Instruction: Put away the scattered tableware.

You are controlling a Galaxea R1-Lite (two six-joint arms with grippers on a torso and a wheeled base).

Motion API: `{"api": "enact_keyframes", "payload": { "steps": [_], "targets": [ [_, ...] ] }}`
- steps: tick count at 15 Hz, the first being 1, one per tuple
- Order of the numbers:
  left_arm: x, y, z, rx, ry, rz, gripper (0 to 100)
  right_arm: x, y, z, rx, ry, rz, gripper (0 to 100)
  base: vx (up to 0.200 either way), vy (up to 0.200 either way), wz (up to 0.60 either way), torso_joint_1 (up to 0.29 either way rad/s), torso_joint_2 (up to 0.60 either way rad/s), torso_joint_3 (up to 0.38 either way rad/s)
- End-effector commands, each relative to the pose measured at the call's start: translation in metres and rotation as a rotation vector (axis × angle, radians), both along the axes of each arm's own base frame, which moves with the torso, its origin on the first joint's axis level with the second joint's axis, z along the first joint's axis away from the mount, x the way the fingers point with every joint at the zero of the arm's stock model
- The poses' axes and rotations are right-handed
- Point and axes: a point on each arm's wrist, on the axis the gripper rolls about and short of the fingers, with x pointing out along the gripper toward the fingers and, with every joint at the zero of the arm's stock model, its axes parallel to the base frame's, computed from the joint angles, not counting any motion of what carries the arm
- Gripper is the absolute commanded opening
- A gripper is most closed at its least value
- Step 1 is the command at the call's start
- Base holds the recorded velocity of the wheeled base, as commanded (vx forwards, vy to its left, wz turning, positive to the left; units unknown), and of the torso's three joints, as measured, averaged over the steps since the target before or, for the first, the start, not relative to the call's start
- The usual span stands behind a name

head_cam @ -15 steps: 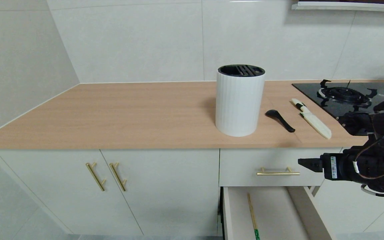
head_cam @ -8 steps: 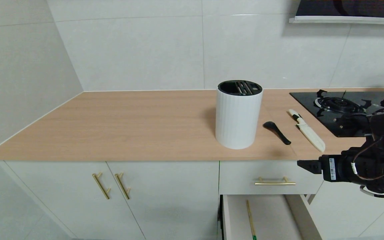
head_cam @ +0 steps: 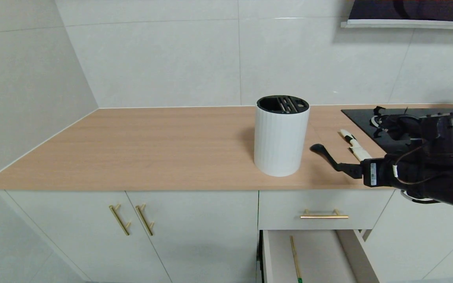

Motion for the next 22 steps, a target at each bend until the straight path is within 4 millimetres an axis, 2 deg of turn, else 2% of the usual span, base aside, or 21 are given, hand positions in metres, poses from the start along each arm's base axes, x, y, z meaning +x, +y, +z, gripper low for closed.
{"api": "enact_keyframes", "payload": {
  "steps": [1, 4, 8, 12, 14, 22],
  "targets": [
    [0.000, 0.000, 0.000, -0.001, 0.001, 0.000, 100, 0.051, 0.006, -0.023, -0.034, 0.025, 0.006, 100, 0.000, 0.000, 0.00, 0.000, 0.00, 0.000],
    [0.000, 0.000, 0.000, -0.001, 0.001, 0.000, 100, 0.096, 0.006, -0.036, -0.027, 0.030, 0.007, 100, 0.000, 0.000, 0.00, 0.000, 0.00, 0.000],
    [0.000, 0.000, 0.000, 0.001, 0.001, 0.000, 100, 0.120, -0.007, -0.045, -0.017, 0.038, 0.060, 100, 0.000, 0.000, 0.00, 0.000, 0.00, 0.000],
    [0.000, 0.000, 0.000, -0.001, 0.001, 0.000, 100, 0.131, -0.025, -0.060, -0.055, 0.057, 0.088, 100, 0.000, 0.000, 0.00, 0.000, 0.00, 0.000],
    [0.000, 0.000, 0.000, -0.001, 0.001, 0.000, 100, 0.139, -0.025, -0.070, -0.059, 0.073, 0.098, 100, 0.000, 0.000, 0.00, 0.000, 0.00, 0.000],
    [0.000, 0.000, 0.000, 0.001, 0.001, 0.000, 100, 0.147, -0.024, -0.078, -0.079, 0.040, 0.099, 100, 0.000, 0.000, 0.00, 0.000, 0.00, 0.000]
  ]
}}
